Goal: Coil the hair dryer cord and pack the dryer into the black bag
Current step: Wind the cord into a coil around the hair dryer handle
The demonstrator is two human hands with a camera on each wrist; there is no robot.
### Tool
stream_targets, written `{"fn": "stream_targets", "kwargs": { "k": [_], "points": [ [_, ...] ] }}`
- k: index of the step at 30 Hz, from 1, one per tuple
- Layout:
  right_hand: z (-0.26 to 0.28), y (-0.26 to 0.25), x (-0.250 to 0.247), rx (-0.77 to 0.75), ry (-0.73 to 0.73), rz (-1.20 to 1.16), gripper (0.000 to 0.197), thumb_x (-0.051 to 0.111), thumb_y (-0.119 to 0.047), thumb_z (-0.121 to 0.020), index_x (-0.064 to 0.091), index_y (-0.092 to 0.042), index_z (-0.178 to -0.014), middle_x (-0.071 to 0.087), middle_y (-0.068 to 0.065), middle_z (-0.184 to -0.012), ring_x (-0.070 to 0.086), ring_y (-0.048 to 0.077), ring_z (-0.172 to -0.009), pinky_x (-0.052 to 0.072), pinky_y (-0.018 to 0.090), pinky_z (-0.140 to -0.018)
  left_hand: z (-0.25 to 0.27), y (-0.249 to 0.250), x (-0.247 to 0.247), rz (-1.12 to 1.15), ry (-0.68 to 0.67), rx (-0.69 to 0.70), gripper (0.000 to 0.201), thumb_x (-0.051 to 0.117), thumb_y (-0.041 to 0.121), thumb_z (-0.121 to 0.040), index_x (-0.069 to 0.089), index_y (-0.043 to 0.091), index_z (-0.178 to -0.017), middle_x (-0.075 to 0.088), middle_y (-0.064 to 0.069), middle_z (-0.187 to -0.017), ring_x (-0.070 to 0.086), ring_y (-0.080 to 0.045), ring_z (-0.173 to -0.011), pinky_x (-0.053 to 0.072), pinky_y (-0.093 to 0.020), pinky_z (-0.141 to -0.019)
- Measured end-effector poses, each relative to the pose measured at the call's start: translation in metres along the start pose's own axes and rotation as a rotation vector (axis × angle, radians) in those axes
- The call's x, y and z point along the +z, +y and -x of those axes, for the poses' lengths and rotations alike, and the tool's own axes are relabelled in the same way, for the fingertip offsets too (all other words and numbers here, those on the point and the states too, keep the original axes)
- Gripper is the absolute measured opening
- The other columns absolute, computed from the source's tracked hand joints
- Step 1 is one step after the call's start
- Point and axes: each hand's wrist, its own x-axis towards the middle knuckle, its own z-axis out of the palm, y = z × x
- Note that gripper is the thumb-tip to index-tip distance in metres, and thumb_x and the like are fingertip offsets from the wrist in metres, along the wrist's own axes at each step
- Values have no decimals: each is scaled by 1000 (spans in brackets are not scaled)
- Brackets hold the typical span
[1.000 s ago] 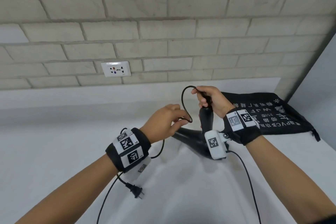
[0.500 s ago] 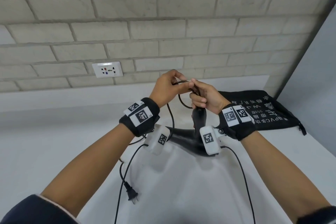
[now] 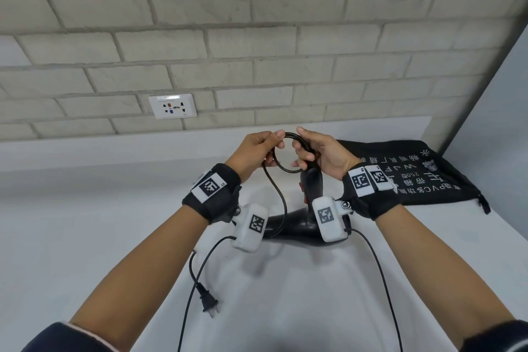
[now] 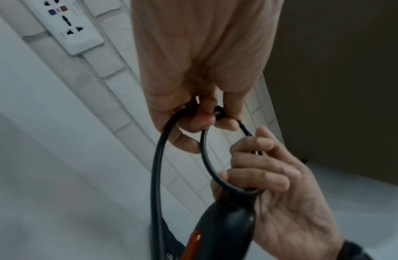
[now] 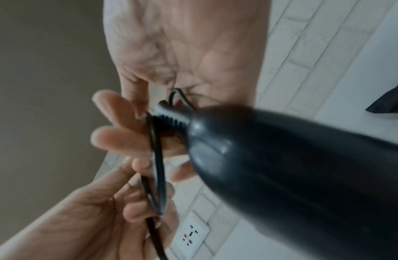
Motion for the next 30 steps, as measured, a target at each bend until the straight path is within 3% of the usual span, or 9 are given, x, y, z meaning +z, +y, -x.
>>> {"fn": "stream_targets", "kwargs": {
  "k": [2, 5, 10, 16, 20, 23, 26, 30],
  "points": [
    [-1, 1, 2, 3, -4, 15, 42, 29, -39, -97, 40, -18, -63, 31, -9, -33, 39, 9, -34, 40, 29, -67, -1, -2, 3, 24, 42, 15, 30, 52, 30, -91, 57, 15, -66, 41, 3, -51, 37, -7, -44, 54, -33, -73],
    [-3, 0, 6, -2, -7, -31, 44, 25, -41, -97, 35, -19, -60, 25, -10, -29, 28, 5, -29, 38, 23, -57, -1, 0, 8, 58, 77, 50, 30, 53, 28, -91, 57, 14, -66, 39, -1, -56, 36, -4, -40, 55, -31, -71],
    [-3, -2, 4, 20, -37, -100, 43, 22, -40, -98, 36, -18, -64, 24, -9, -28, 26, 5, -27, 38, 19, -48, -1, -4, 11, 95, 97, 53, 28, 50, 28, -93, 58, 14, -70, 52, 15, -43, 39, -4, -44, 55, -25, -67],
    [-3, -1, 6, 38, -89, -153, 39, 26, -32, -98, 38, -18, -64, 25, -10, -27, 25, 4, -25, 38, 18, -44, 9, -7, 7, 115, 49, 59, 26, 44, 29, -95, 61, 15, -81, 55, 14, -58, 45, -6, -57, 56, -25, -69],
    [1, -2, 5, 57, -85, -173, 39, 29, -30, -98, 47, -16, -67, 25, -9, -27, 23, 4, -24, 33, 17, -40, 16, -13, 2, 84, -31, 92, 23, 40, 25, -97, 61, 18, -90, 58, 9, -86, 49, -8, -70, 55, -26, -71],
    [1, 0, 7, 41, -50, -124, 39, 30, -30, -98, 58, -12, -78, 29, -9, -30, 28, 4, -28, 35, 17, -43, 18, -16, -2, 100, -24, 67, 22, 42, 23, -96, 61, 12, -98, 59, 2, -90, 56, -10, -74, 54, -22, -66],
    [0, 1, 7, 36, -41, -95, 39, 30, -31, -98, 63, -11, -91, 32, -9, -34, 37, 5, -36, 38, 19, -55, 17, -16, -3, 134, 28, 42, 29, 44, 22, -96, 61, 3, -109, 63, -3, -82, 60, -10, -70, 53, -21, -66],
    [-4, 4, 4, 11, -45, -88, 36, 29, -25, -98, 62, -11, -94, 28, -11, -31, 33, 4, -34, 45, 16, -55, 17, -16, 0, 172, 56, 40, 22, 46, 23, -95, 62, 9, -101, 64, -3, -79, 63, -5, -64, 54, -20, -66]
  ]
}}
